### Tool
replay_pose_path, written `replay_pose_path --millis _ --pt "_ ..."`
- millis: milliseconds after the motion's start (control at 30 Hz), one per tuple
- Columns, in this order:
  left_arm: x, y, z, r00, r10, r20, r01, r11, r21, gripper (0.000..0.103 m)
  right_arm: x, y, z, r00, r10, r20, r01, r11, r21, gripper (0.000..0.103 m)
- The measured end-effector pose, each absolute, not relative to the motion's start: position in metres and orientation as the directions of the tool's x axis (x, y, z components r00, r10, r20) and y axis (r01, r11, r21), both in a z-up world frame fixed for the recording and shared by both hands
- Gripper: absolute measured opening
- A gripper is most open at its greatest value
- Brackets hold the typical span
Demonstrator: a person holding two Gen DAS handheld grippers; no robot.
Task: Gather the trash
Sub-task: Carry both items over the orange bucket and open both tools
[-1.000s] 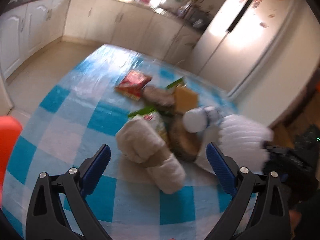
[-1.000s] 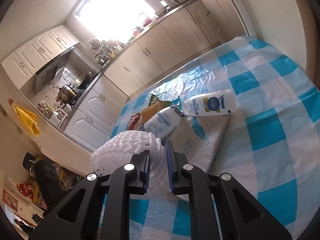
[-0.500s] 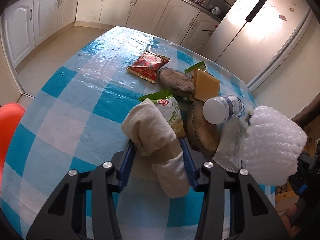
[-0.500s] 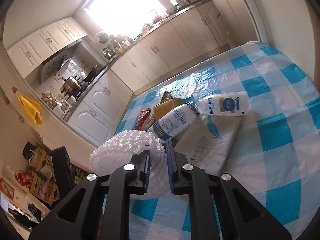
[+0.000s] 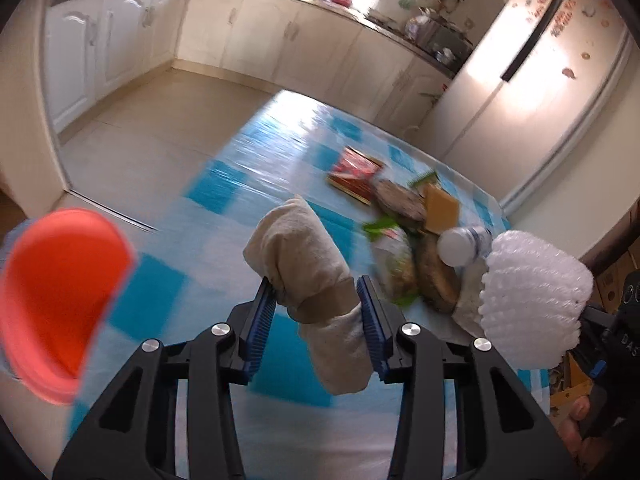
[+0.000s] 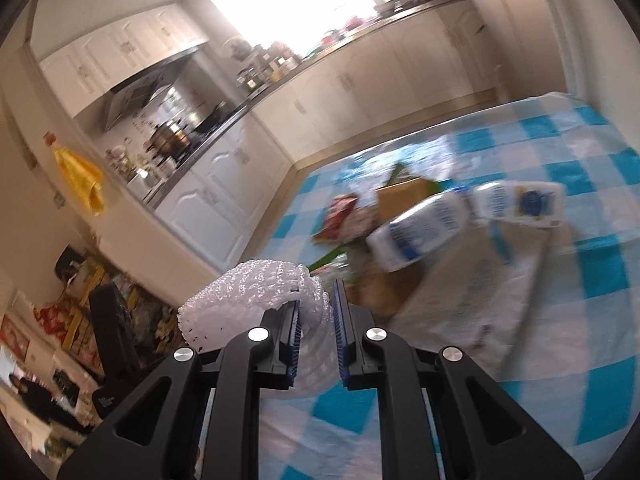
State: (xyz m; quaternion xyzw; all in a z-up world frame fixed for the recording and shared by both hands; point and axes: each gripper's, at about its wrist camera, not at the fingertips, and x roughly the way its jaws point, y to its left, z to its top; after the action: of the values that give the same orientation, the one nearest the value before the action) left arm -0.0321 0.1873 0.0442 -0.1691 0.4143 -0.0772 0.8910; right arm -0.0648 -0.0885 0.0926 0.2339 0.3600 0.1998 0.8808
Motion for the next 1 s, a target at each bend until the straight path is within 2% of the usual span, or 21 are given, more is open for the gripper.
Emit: replay_pose_path --millis 200,367,500,667,700,733,767,800,833,900,933,1000 --pt "-0.056 0.256 0.057 0.681 -0.141 -0.718 -0.126 0.944 -0.305 0.044 -0.050 -0.022 0.101 0.557 0.634 -0.537 -0.316 0.760 0.568 0.016" --pt "-0.060 0.313 0.046 0.664 -0.037 -0.747 -0.244 0.934 -0.262 0.045 -0.030 0.054 0.104 0.441 0.711 -0.548 -0.428 0.703 0.568 0.019" --pt "-0.055 0.348 0.025 0.625 0.014 -0.780 -0.324 0.914 -0.242 0.046 -0.016 0.112 0.100 0.373 0.729 -0.574 -0.496 0.679 0.540 0.019" --pt "-0.052 0.374 -0.002 0.566 0.035 -0.824 -0.391 0.891 -0.231 0.048 0.004 0.183 0.076 0.320 0.689 -0.650 -0.546 0.695 0.468 0.021" --pt "-0.052 0.378 -0.006 0.555 0.041 -0.831 -0.407 0.884 -0.229 0.050 0.006 0.195 0.070 0.313 0.672 -0.671 -0.554 0.703 0.446 0.030" --pt "-0.053 0.381 -0.010 0.551 0.045 -0.833 -0.417 0.880 -0.229 0.053 0.007 0.203 0.065 0.310 0.660 -0.684 -0.561 0.708 0.429 0.046" --pt "-0.054 0.384 -0.013 0.545 0.047 -0.837 -0.429 0.874 -0.230 0.055 0.007 0.213 0.059 0.314 0.639 -0.702 -0.568 0.719 0.400 0.054" --pt "-0.056 0.388 -0.015 0.544 0.045 -0.838 -0.440 0.865 -0.239 0.063 0.007 0.218 0.055 0.321 0.624 -0.713 -0.570 0.728 0.380 0.064" --pt "-0.059 0.388 -0.016 0.543 0.049 -0.839 -0.450 0.860 -0.242 0.071 0.006 0.221 0.053 0.325 0.616 -0.717 -0.572 0.732 0.370 0.068" --pt "-0.062 0.393 -0.016 0.550 0.060 -0.833 -0.460 0.854 -0.242 0.076 0.005 0.225 0.048 0.331 0.602 -0.727 -0.572 0.740 0.353 0.072" --pt "-0.064 0.393 -0.016 0.552 0.063 -0.831 -0.458 0.856 -0.240 0.078 0.005 0.226 0.047 0.335 0.596 -0.730 -0.567 0.746 0.349 0.077" --pt "-0.066 0.393 -0.014 0.555 0.090 -0.827 -0.468 0.856 -0.221 0.083 0.006 0.228 0.045 0.330 0.603 -0.726 -0.567 0.742 0.358 0.079"
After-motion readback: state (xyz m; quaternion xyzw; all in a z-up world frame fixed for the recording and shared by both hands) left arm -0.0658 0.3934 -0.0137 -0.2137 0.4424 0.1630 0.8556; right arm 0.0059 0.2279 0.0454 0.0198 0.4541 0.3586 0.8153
